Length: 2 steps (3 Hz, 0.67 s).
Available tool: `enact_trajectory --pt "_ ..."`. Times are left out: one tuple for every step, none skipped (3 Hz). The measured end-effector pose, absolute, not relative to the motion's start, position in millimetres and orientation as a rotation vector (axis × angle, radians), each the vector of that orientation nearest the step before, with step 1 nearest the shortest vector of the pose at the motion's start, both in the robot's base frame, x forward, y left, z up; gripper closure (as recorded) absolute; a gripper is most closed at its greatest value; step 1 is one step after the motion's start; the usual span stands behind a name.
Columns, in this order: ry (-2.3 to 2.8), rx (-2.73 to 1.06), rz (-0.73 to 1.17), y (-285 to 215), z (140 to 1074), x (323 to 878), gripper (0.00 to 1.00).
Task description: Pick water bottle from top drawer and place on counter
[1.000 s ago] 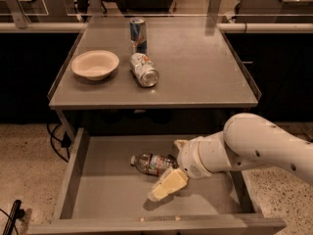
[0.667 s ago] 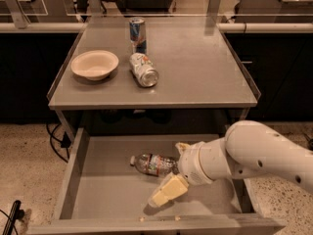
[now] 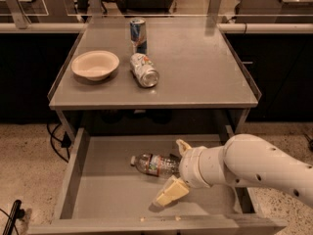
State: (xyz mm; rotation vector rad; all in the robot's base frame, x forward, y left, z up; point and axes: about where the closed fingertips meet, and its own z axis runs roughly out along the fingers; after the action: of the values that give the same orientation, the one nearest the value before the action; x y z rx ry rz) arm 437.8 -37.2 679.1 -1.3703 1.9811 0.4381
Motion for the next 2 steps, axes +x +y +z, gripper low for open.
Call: enact_trajectory --pt "1.938 -1.406 0.444 -36 666 460 0.00" --pt "1.915 -1.460 0.462 -27 659 485 0.00"
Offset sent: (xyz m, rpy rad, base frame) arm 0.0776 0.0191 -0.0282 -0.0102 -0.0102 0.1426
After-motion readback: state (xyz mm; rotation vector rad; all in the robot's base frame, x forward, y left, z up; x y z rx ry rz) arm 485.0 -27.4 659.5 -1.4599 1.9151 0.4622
